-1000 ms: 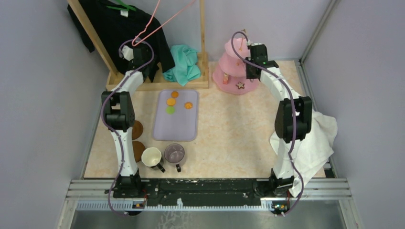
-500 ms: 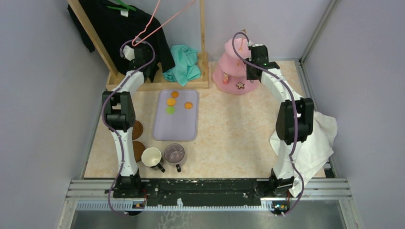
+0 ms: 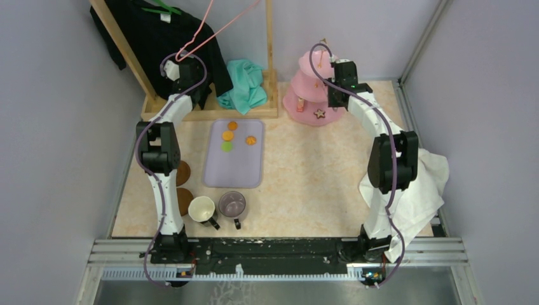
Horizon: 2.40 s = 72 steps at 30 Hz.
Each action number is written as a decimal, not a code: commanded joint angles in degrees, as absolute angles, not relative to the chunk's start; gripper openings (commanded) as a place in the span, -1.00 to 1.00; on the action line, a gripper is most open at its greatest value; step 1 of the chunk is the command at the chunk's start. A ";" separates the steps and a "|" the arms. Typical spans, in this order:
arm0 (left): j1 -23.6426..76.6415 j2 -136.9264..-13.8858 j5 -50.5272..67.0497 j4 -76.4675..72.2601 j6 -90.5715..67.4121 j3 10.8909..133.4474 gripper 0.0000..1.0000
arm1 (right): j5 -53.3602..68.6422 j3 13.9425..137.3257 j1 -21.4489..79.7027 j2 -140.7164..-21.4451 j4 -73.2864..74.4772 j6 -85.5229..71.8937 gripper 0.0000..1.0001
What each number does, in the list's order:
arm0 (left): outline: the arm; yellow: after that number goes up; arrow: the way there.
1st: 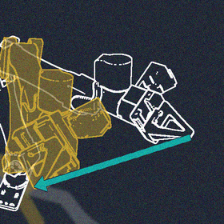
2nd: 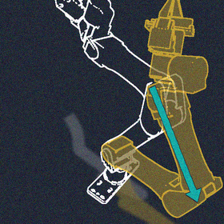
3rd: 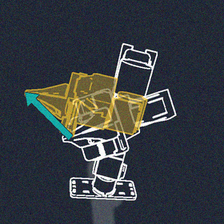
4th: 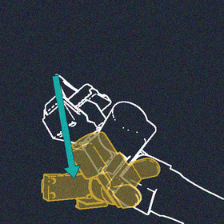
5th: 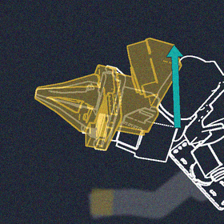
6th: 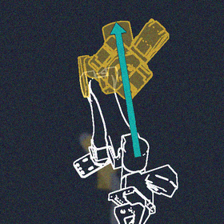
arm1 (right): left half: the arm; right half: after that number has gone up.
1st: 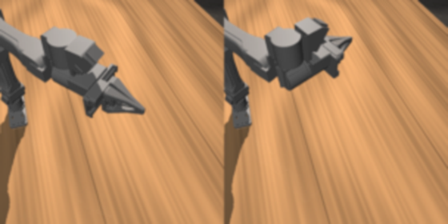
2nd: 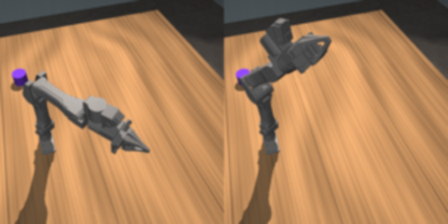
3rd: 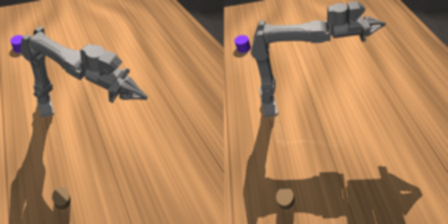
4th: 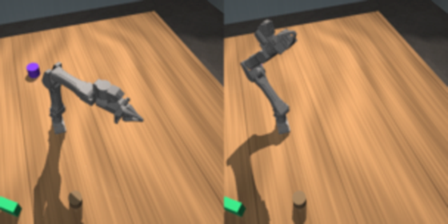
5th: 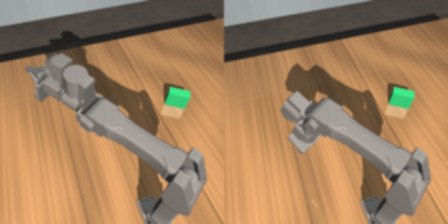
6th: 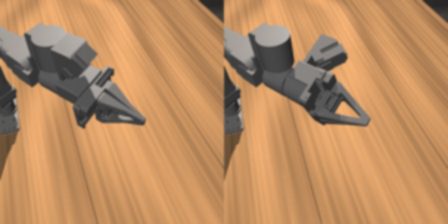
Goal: Serve the afternoon tea
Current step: Place the desert on the desert table.
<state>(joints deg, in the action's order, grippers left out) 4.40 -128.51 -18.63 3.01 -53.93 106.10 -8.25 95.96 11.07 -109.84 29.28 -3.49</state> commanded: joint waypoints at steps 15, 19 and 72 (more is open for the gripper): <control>4.75 -127.78 -18.41 2.63 -53.17 107.22 0.59 | -7.18 94.75 10.66 -104.51 26.98 -4.60 -0.42; 4.81 -127.89 -18.37 2.64 -53.26 107.31 0.58 | -7.11 94.45 10.80 -104.09 27.07 -4.74 -0.42; 4.73 -128.37 -17.45 1.52 -53.32 105.44 0.59 | -9.87 93.08 10.54 -103.97 22.47 -7.30 -0.42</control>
